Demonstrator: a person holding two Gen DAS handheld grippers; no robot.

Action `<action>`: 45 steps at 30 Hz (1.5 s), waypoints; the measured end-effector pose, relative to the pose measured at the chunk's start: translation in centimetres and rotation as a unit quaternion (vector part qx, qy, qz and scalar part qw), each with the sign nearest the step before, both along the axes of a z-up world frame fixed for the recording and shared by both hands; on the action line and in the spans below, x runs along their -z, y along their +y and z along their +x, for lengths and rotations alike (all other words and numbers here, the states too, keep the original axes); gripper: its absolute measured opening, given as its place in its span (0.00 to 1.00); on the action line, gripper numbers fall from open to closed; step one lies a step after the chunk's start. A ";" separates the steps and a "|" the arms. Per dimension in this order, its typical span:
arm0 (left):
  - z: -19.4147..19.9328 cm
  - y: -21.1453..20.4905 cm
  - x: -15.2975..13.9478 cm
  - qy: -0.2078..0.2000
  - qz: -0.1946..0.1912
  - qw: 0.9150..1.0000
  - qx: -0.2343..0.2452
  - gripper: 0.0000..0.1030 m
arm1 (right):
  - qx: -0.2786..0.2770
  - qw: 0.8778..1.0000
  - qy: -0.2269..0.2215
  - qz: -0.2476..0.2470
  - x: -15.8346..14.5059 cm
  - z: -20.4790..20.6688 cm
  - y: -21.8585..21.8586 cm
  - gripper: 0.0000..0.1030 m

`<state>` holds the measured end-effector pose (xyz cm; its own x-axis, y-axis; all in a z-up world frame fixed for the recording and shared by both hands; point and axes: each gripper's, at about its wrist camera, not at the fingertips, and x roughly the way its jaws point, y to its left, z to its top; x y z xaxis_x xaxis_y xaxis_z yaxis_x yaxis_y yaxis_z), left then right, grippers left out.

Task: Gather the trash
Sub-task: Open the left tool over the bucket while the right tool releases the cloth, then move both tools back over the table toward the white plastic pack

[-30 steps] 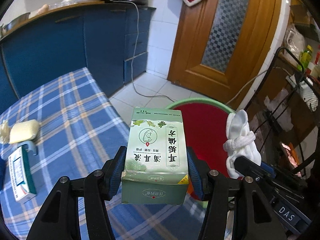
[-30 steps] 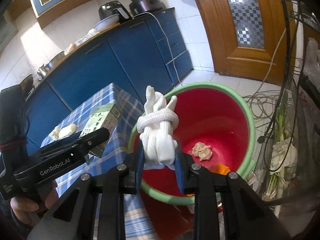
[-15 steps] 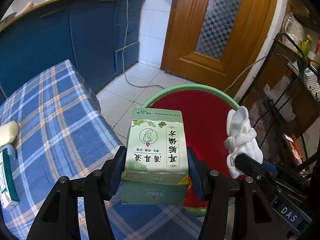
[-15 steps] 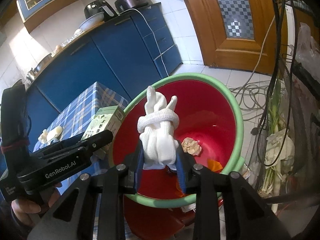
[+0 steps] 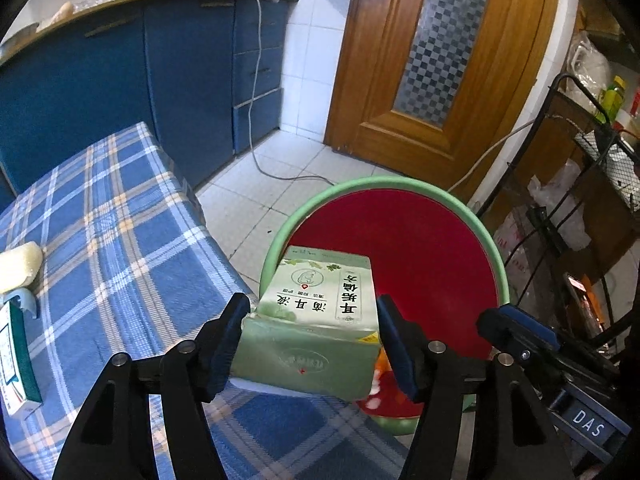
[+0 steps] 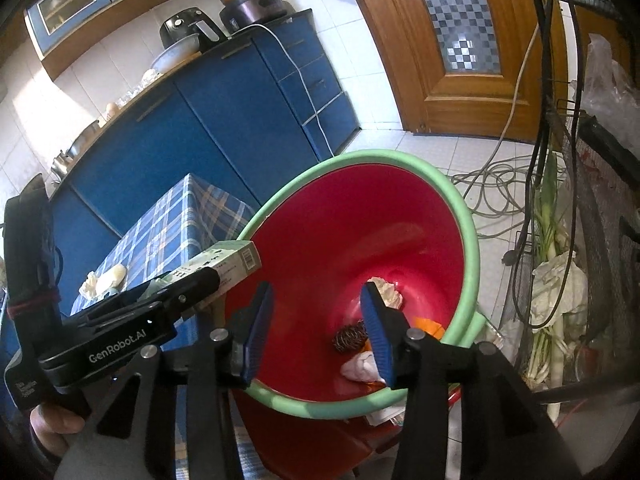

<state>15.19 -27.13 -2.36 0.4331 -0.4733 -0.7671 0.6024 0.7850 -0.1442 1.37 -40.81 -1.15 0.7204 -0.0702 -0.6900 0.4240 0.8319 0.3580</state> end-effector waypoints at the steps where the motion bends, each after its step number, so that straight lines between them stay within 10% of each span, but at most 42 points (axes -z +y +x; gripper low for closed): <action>1: -0.1 0.1 -0.2 -0.002 -0.002 1.000 0.000 0.64 | 0.000 1.000 -0.001 0.000 -0.1 -0.1 0.0 0.47; 45: -2.6 15.9 -4.6 -0.041 -0.039 0.989 -0.139 0.64 | -0.078 0.997 -0.020 -0.021 -2.9 0.9 7.6 0.57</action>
<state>12.59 -11.26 2.28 0.6141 -0.3842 -0.6894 0.3771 0.9102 -0.1713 2.32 -33.21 1.79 0.7523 0.0163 -0.6587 0.2750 0.9007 0.3363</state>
